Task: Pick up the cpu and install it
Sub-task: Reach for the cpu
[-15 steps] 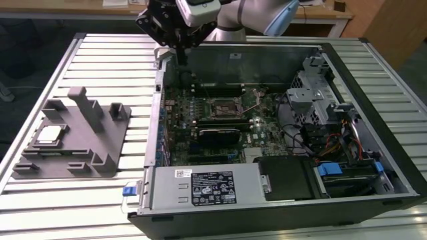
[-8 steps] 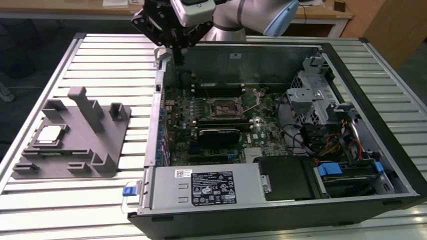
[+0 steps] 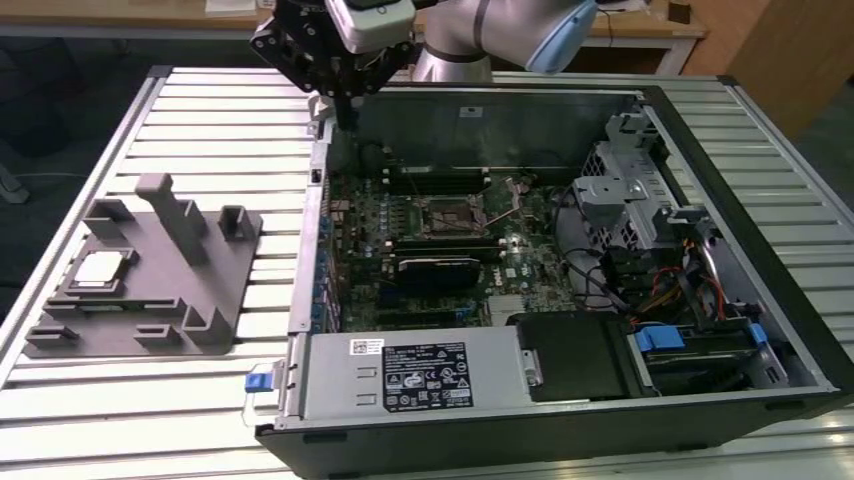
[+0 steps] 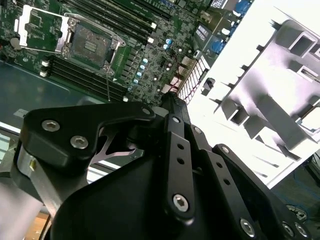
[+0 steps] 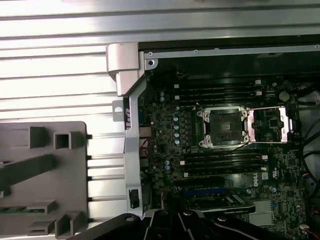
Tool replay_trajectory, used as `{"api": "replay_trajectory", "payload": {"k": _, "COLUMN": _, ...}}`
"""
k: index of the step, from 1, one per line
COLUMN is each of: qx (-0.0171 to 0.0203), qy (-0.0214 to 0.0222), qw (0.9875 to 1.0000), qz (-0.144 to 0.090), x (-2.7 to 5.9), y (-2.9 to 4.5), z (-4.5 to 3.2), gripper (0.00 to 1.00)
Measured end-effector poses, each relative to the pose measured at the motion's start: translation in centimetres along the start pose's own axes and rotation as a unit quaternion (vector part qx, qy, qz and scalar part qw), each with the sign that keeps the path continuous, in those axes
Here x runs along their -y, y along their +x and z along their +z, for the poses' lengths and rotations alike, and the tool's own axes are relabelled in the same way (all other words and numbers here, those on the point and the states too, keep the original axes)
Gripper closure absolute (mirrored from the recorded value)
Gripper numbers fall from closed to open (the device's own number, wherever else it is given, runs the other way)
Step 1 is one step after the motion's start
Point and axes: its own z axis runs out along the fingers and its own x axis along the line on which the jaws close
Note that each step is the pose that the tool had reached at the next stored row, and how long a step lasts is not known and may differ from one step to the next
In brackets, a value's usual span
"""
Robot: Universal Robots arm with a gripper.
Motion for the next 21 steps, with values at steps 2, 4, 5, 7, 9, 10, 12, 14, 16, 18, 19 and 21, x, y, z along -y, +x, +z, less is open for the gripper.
{"api": "replay_trajectory", "payload": {"k": 2, "qx": 0.0, "qy": 0.0, "qw": 1.0, "qz": 0.0, "x": 0.02, "y": 0.29, "z": -0.01, "gripper": 0.89}}
{"api": "replay_trajectory", "payload": {"k": 4, "qx": 0.0, "qy": 0.0, "qw": 1.0, "qz": 0.0, "x": 0.05, "y": 0.61, "z": -0.02, "gripper": 0.89}}
{"api": "replay_trajectory", "payload": {"k": 5, "qx": -0.0001, "qy": 0.0, "qw": 1.0, "qz": 0.0, "x": 0.06, "y": 0.77, "z": -0.03, "gripper": 0.89}}
{"api": "replay_trajectory", "payload": {"k": 7, "qx": -0.0001, "qy": 0.0, "qw": 1.0, "qz": 0.0, "x": 0.08, "y": 1.11, "z": -0.04, "gripper": 0.89}}
{"api": "replay_trajectory", "payload": {"k": 9, "qx": 0.0, "qy": 0.0, "qw": 1.0, "qz": 0.0, "x": 0.11, "y": 1.44, "z": -0.04, "gripper": 0.89}}
{"api": "replay_trajectory", "payload": {"k": 10, "qx": -0.0001, "qy": 0.0, "qw": 1.0, "qz": 0.0, "x": 0.12, "y": 1.61, "z": -0.05, "gripper": 0.89}}
{"api": "replay_trajectory", "payload": {"k": 12, "qx": 0.0, "qy": 0.0, "qw": 1.0, "qz": 0.0, "x": 0.15, "y": 1.96, "z": -0.06, "gripper": 0.89}}
{"api": "replay_trajectory", "payload": {"k": 14, "qx": 0.0, "qy": 0.0, "qw": 1.0, "qz": 0.0, "x": 0.17, "y": 2.31, "z": -0.06, "gripper": 0.89}}
{"api": "replay_trajectory", "payload": {"k": 16, "qx": 0.0, "qy": 0.0, "qw": 1.0, "qz": 0.0, "x": 0.2, "y": 2.67, "z": -0.08, "gripper": 0.89}}
{"api": "replay_trajectory", "payload": {"k": 18, "qx": 0.0, "qy": 0.0, "qw": 1.0, "qz": 0.0, "x": 0.23, "y": 3.07, "z": -0.09, "gripper": 0.89}}
{"api": "replay_trajectory", "payload": {"k": 19, "qx": 0.0, "qy": 0.0, "qw": 1.0, "qz": 0.0, "x": 0.25, "y": 3.26, "z": -0.09, "gripper": 0.89}}
{"api": "replay_trajectory", "payload": {"k": 21, "qx": 0.0, "qy": 0.0, "qw": 1.0, "qz": 0.0, "x": 0.27, "y": 3.59, "z": -0.1, "gripper": 0.89}}
